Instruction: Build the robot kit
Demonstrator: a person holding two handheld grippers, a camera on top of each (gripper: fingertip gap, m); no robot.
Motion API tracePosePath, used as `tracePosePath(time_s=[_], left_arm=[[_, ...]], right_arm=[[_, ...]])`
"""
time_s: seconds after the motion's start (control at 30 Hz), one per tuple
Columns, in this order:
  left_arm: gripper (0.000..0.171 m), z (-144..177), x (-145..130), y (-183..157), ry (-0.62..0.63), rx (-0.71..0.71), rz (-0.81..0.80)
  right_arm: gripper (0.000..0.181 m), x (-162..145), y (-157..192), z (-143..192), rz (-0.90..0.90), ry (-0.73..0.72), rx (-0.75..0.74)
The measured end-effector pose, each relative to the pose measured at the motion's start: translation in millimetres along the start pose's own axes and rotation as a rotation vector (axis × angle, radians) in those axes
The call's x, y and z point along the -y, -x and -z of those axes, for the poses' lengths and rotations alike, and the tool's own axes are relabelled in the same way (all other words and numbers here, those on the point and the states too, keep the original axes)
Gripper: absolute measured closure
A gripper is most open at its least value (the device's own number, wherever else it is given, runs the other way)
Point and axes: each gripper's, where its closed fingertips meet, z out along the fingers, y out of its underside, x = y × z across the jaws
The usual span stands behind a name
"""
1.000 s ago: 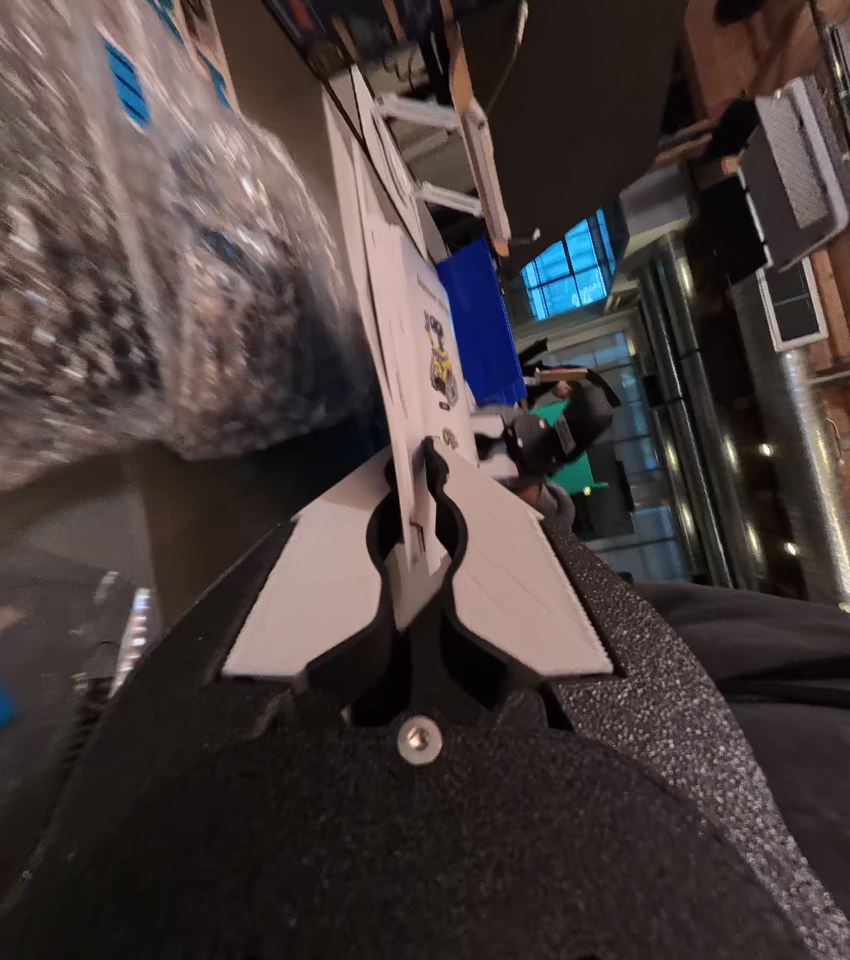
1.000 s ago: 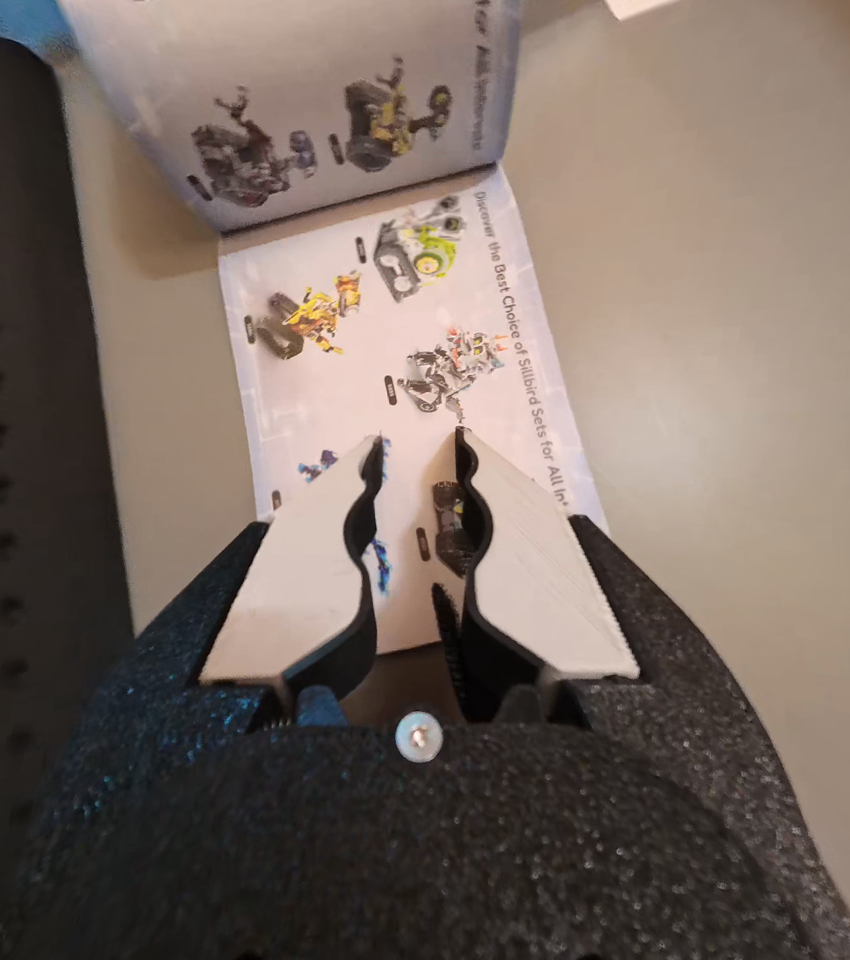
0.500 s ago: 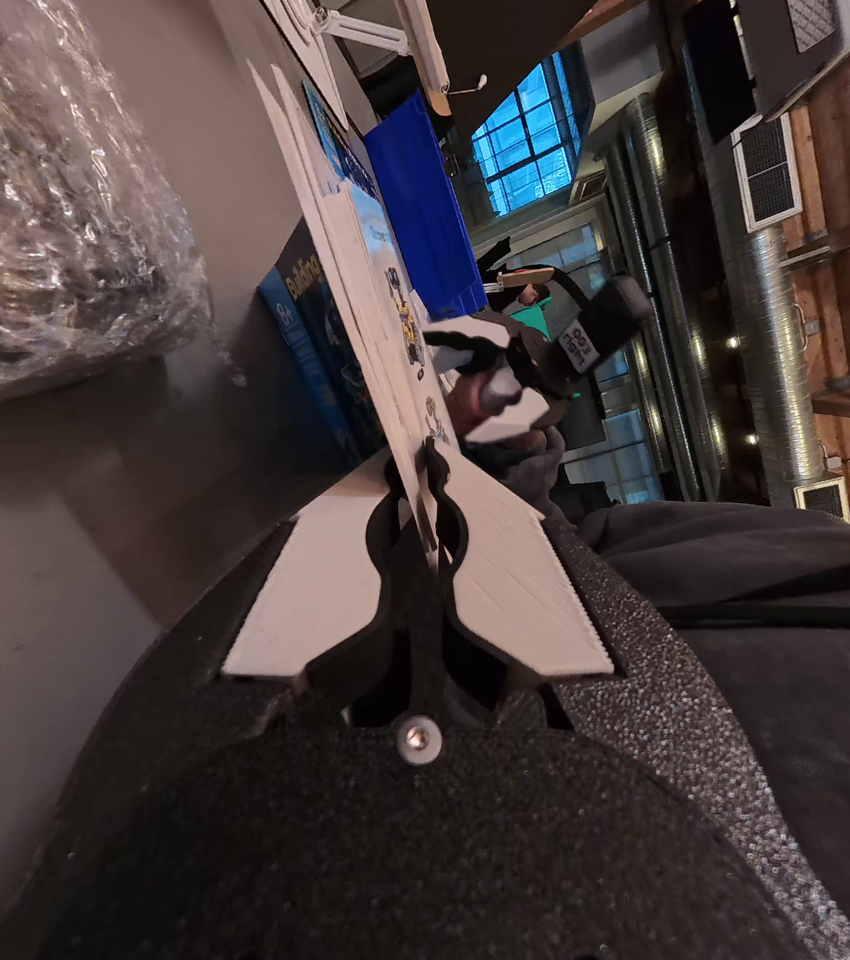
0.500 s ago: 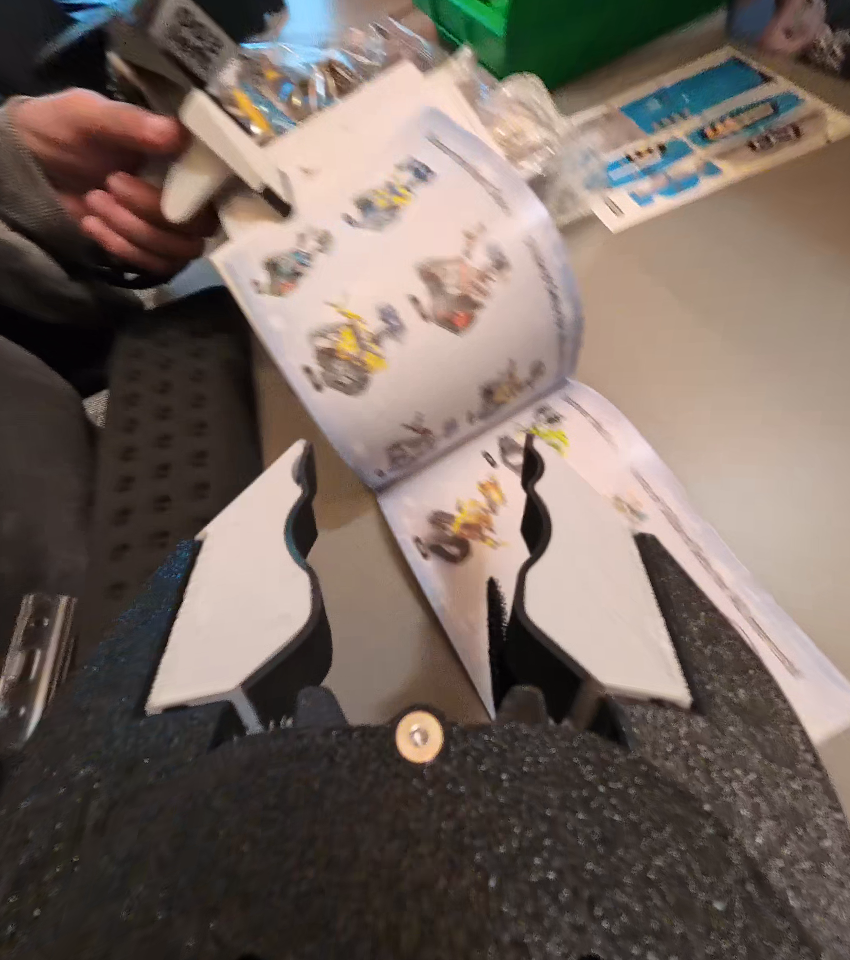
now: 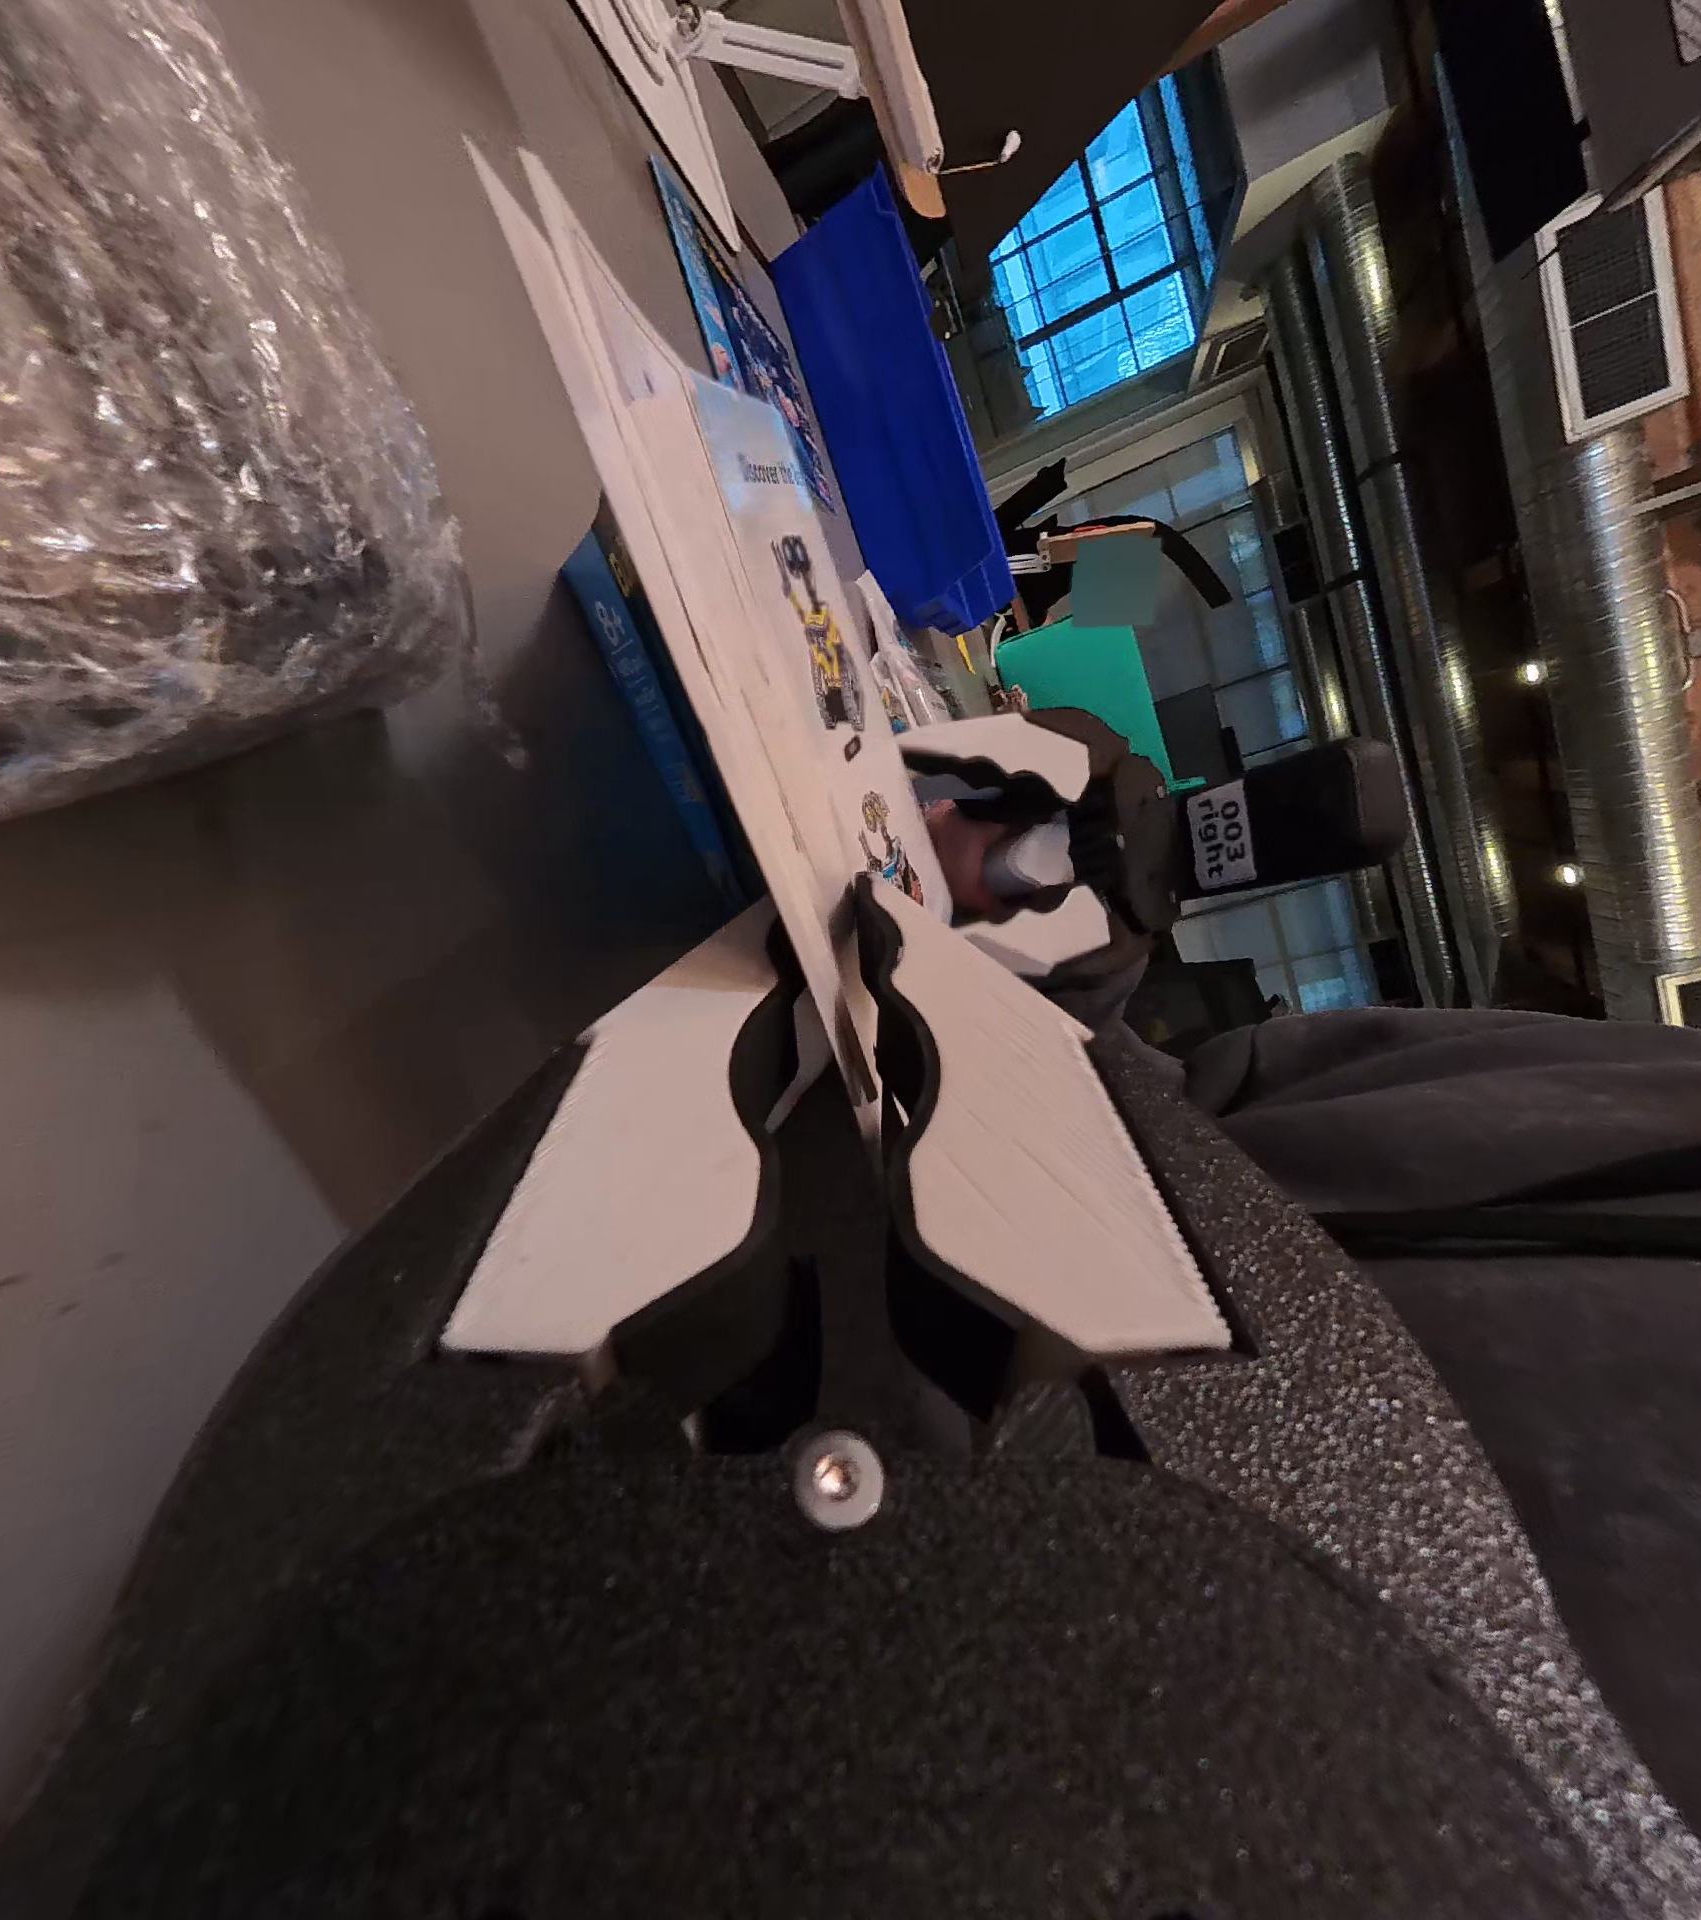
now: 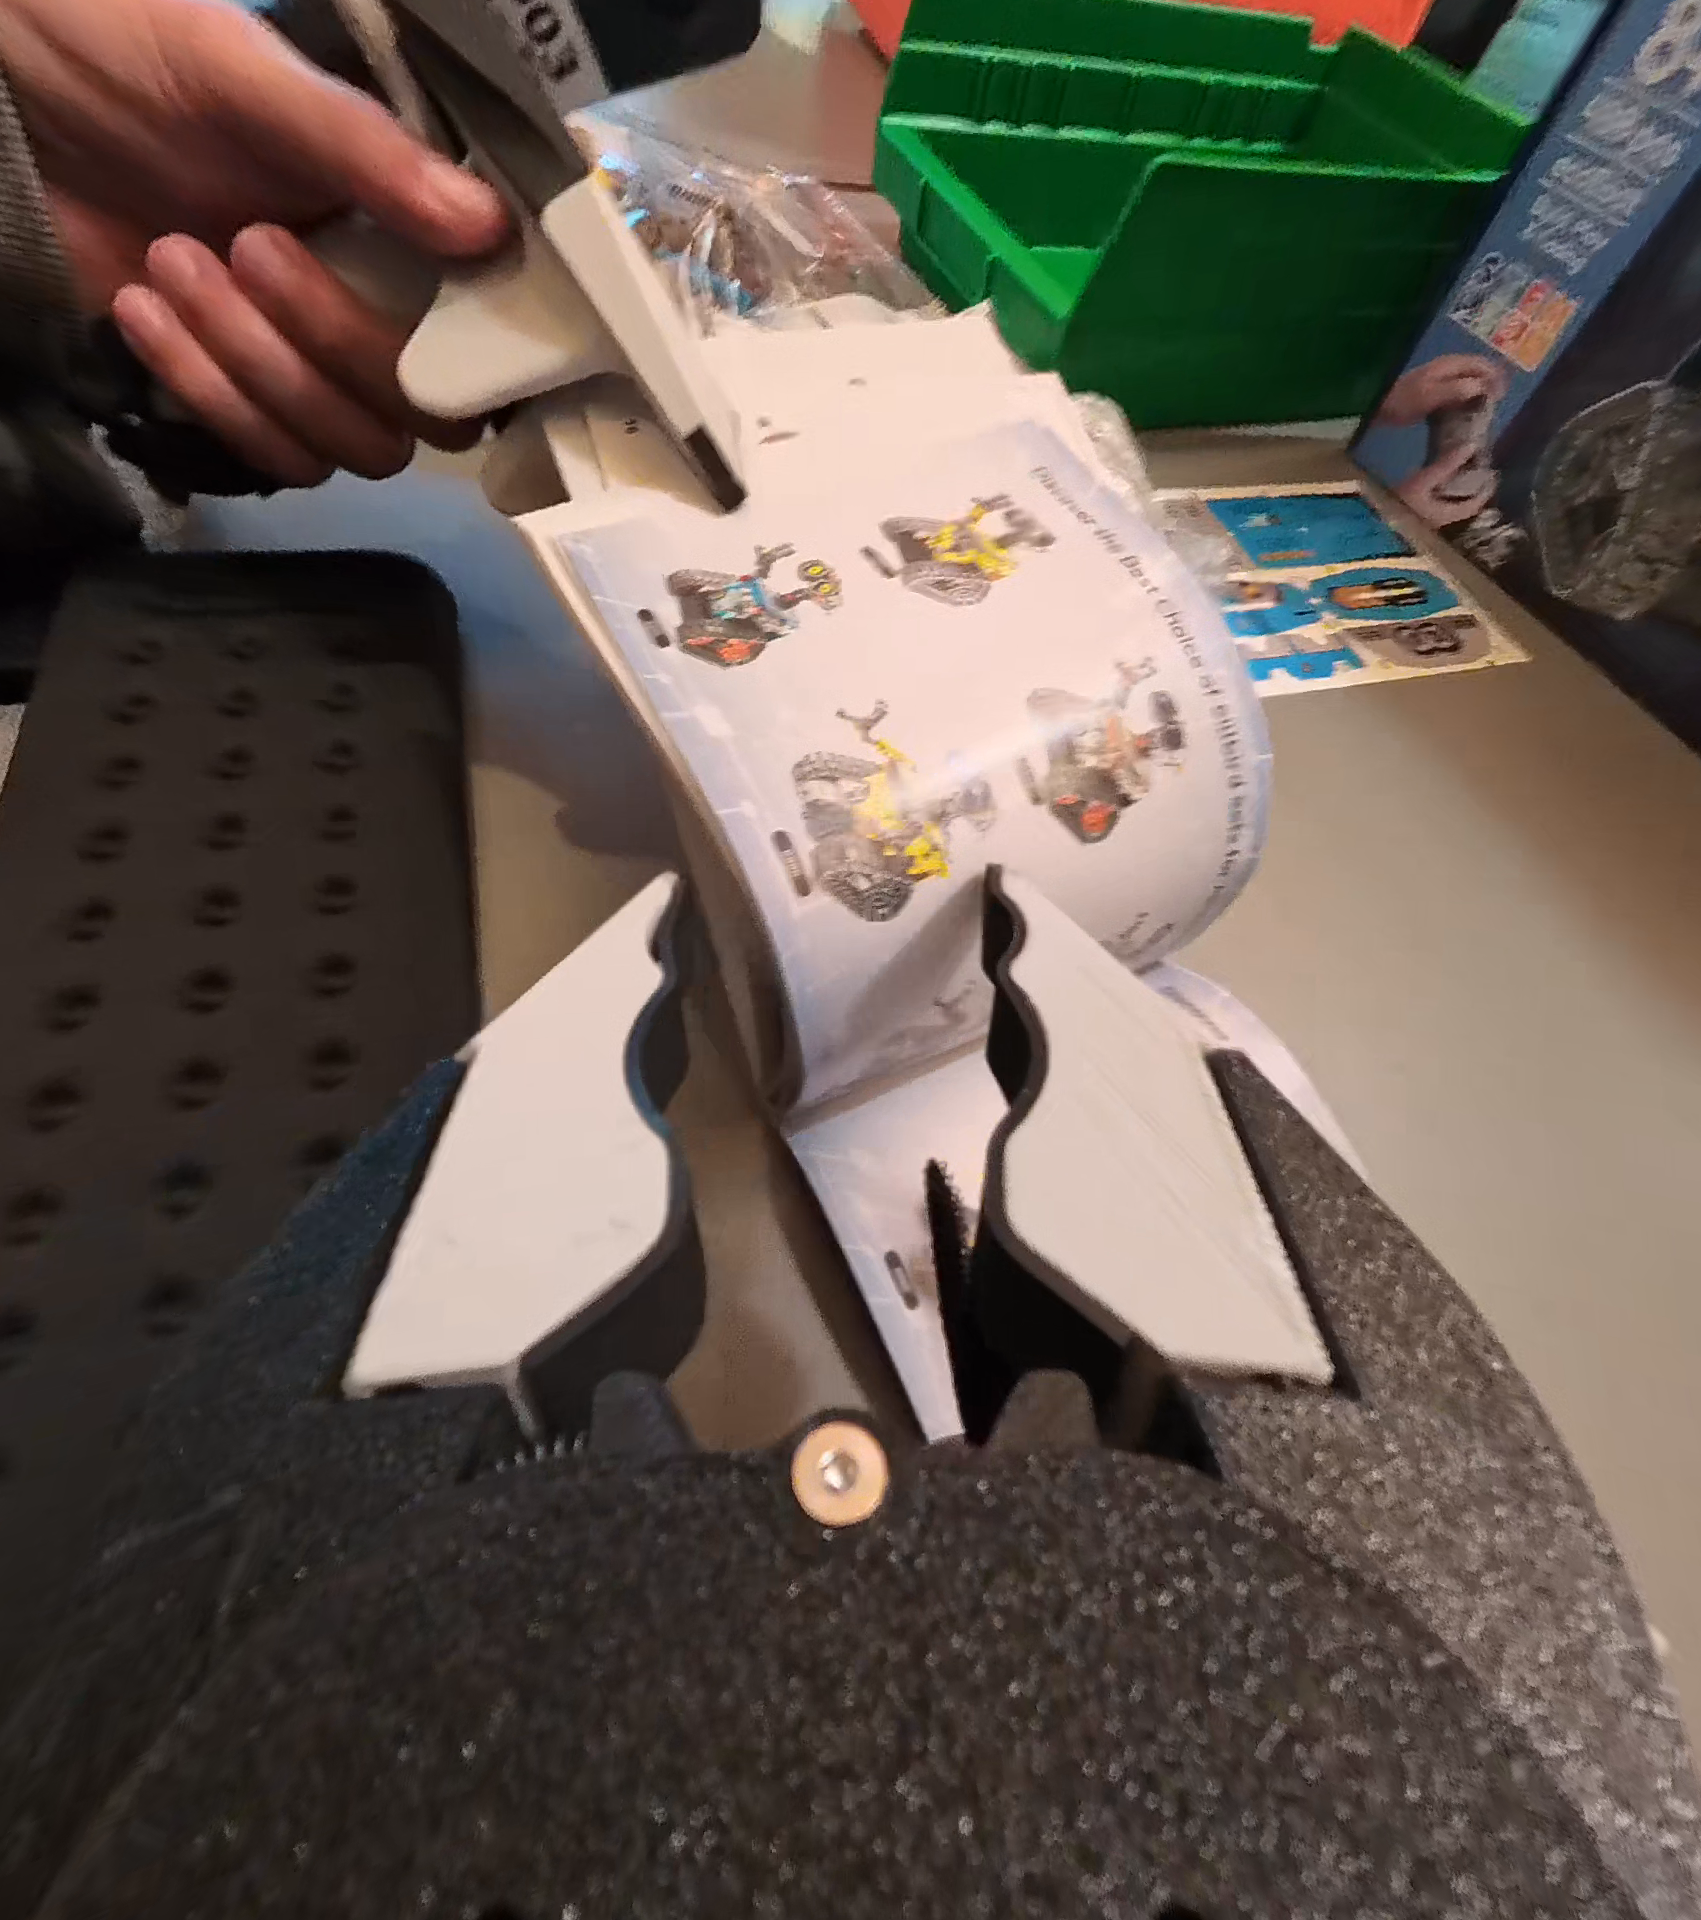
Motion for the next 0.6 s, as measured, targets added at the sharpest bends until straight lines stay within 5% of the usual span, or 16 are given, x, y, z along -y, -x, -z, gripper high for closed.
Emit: tracePosePath(time_s=[0.6], left_arm=[[0.156, 6.0, 4.5, -8.0, -0.028, -0.036, -0.016]], right_arm=[[0.16, -3.9, -0.9, -10.1, 0.04, 0.037, -0.071]])
